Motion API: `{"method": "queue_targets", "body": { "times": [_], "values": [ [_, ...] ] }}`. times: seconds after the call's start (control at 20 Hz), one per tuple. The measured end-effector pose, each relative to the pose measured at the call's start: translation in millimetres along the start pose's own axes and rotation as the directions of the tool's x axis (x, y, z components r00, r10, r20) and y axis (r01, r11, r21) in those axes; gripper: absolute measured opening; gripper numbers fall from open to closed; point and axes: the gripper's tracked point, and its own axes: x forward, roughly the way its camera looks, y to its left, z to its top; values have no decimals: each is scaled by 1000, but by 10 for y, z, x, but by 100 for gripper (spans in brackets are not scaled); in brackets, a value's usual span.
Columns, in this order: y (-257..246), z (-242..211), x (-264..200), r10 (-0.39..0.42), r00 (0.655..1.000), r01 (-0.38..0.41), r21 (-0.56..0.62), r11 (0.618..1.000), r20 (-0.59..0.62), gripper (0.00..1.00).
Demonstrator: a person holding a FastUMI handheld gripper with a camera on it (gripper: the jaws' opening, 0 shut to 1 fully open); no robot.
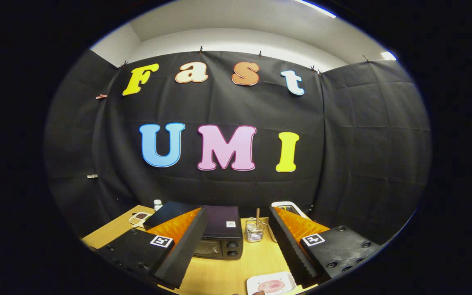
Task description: Open the toaster oven, put the food inside, and close the toaster oven door.
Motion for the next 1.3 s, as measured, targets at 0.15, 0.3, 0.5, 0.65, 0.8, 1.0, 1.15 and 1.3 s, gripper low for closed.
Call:
{"method": "queue_targets", "body": {
  "times": [0.15, 0.3, 0.5, 0.65, 0.8, 1.0, 1.15, 1.3],
  "values": [
    [356, -67, 115, 32, 999, -32, 10, 999, -8, 98],
    [708, -242, 296, 59, 997, -57, 35, 998, -44, 98],
    [1093, -620, 567, 70, 990, -63, 58, 996, -120, 98],
    [1304, -963, 767, 70, 979, -59, 62, 996, -191, 98],
    [1449, -1294, 962, 67, 961, -51, 66, 997, -267, 98],
    [1614, -1644, 1138, 69, 936, -48, 71, 996, -346, 99],
    [1694, -1901, 1261, 73, 911, -49, 69, 996, -406, 99],
    [1728, -2103, 1334, 67, 887, -38, 74, 997, -456, 99]
  ]
}}
